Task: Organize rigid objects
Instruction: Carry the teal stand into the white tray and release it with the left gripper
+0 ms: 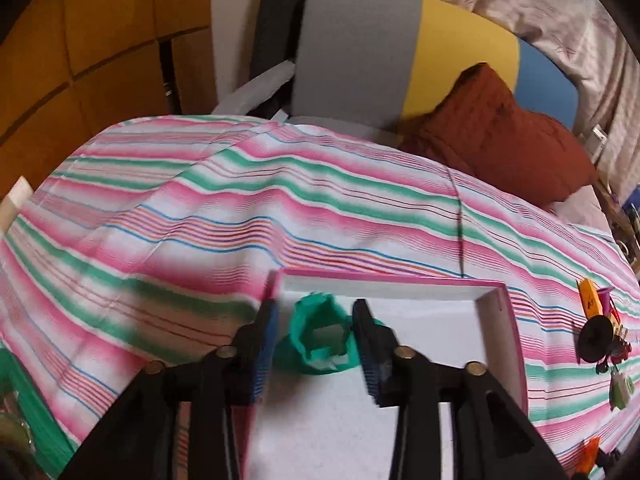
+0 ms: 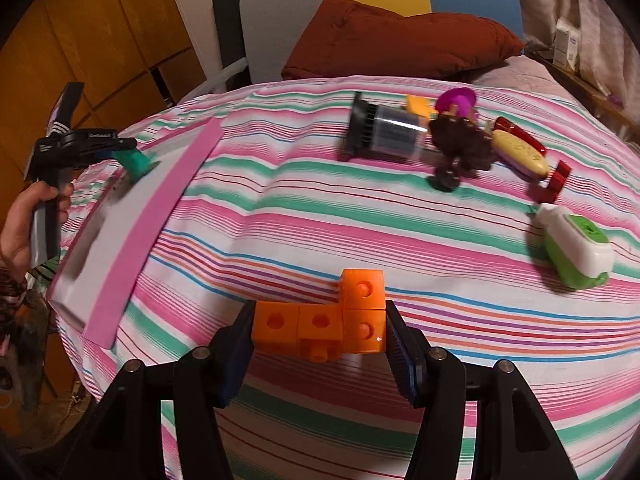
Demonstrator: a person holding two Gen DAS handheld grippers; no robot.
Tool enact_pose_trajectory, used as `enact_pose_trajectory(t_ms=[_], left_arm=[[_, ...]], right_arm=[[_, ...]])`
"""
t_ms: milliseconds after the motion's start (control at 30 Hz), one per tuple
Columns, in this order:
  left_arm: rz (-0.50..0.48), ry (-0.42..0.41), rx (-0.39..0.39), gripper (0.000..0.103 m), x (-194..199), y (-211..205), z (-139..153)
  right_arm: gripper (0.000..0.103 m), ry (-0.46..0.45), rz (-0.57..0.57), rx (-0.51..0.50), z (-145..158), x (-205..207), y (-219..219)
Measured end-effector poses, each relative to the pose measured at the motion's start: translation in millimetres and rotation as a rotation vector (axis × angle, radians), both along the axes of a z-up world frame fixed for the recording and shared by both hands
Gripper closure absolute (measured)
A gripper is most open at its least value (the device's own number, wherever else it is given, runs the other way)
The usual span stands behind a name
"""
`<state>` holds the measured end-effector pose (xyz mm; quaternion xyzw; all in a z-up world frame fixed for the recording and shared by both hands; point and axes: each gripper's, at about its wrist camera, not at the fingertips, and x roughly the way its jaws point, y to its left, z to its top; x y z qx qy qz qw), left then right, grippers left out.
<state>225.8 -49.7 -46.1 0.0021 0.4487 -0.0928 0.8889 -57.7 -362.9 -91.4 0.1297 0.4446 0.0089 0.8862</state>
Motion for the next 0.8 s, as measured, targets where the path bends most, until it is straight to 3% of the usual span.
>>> enact_pose_trajectory(t_ms=[233, 333, 433, 600, 700, 800], left_arm=[[0.038, -0.018, -0.128, 0.057, -41, 27, 6], [0.054, -0.021, -0.145, 0.057, -62, 35, 2], [0.018, -0.005, -0.191, 0.057, -72, 36, -5], [-0.001, 0.016, -0.115, 0.058, -69, 19, -15], [0.015, 0.031, -0.023, 0.067, -54, 6, -20], [0.029, 0.072, -0.008, 0.068, -35, 4, -27]], right_arm=[[0.043, -0.020, 0.042, 0.017, 6, 17, 25], [0.043, -0.036, 0.067, 0.014, 13, 29, 36], [0.043, -0.069, 0.096, 0.017, 27, 41, 48], [0.043, -0.128, 0.152, 0.017, 53, 65, 77], [0.043, -0.149, 0.181, 0.015, 63, 80, 94], [0.043, -0.160, 0.205, 0.014, 69, 92, 107]])
